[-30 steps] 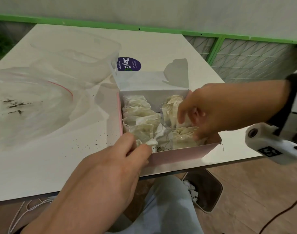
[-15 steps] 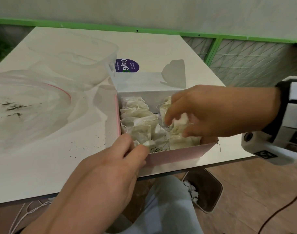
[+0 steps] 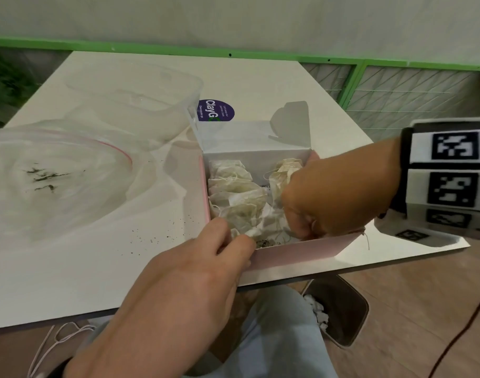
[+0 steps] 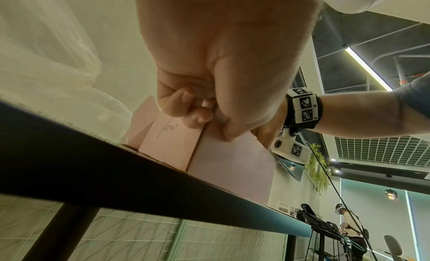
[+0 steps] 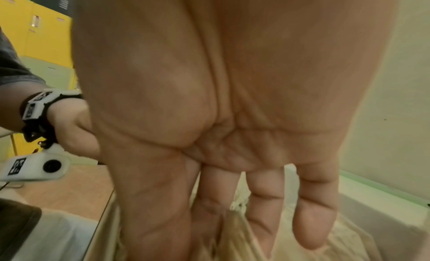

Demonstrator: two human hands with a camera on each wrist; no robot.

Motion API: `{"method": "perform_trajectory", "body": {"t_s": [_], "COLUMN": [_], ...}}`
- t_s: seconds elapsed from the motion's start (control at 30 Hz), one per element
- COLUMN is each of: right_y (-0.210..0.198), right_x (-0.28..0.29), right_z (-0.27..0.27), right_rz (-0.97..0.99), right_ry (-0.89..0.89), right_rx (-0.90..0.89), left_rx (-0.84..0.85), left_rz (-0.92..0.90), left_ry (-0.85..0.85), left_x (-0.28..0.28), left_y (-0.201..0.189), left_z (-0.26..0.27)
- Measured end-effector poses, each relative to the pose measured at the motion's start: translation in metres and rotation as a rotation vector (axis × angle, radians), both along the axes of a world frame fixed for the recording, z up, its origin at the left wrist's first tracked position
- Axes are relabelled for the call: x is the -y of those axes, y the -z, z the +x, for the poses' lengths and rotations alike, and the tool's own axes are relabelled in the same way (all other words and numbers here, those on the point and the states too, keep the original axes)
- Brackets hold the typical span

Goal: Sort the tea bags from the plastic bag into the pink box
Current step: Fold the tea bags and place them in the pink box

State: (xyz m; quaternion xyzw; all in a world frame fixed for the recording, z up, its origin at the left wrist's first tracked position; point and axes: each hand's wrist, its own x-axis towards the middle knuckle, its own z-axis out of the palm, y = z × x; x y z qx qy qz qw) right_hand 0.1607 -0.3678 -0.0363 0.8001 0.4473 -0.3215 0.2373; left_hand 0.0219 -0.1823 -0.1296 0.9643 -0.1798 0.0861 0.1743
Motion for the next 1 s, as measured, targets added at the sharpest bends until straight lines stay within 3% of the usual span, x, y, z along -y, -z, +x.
{"method": "perform_trajectory", "body": {"t_s": [0.1, 0.23, 0.43, 0.63, 0.8, 0.93, 1.0], "right_y": [0.005, -0.014, -0.026, 0.005, 0.0, -0.003, -0.013], "right_x": [0.0, 0.001, 0.0, 0.001, 0.001, 0.0, 0.001], "right_z": [-0.004, 0.004, 0.006, -0.005, -0.003, -0.007, -0.002], "right_rz": [-0.055, 0.099, 0.356, 0.004, 0.1, -0.028, 0.039], "right_ry": [-0.019, 0.177, 0.276, 0.027, 0.079, 0.042, 0.131], "right_rx": [-0.015, -0.04, -0.03, -0.024, 0.018, -0.027, -0.005], "left_rx": [-0.007, -0.013, -0.022, -0.014, -0.007, -0.005, 0.003], "left_rz": [-0.001, 0.0, -0.01, 0.003, 0.005, 0.01, 0.011], "left_ry": [0.007, -0.003, -0.008, -0.008, -0.015, -0.023, -0.028], "left_x": [0.0, 0.001, 0.0, 0.0, 0.0, 0.0, 0.0], "left_y": [-0.002, 0.0, 0.0, 0.001, 0.0, 0.001, 0.002], "left_z": [-0.001, -0.001, -0.002, -0.001, -0.001, -0.001, 0.0]}}
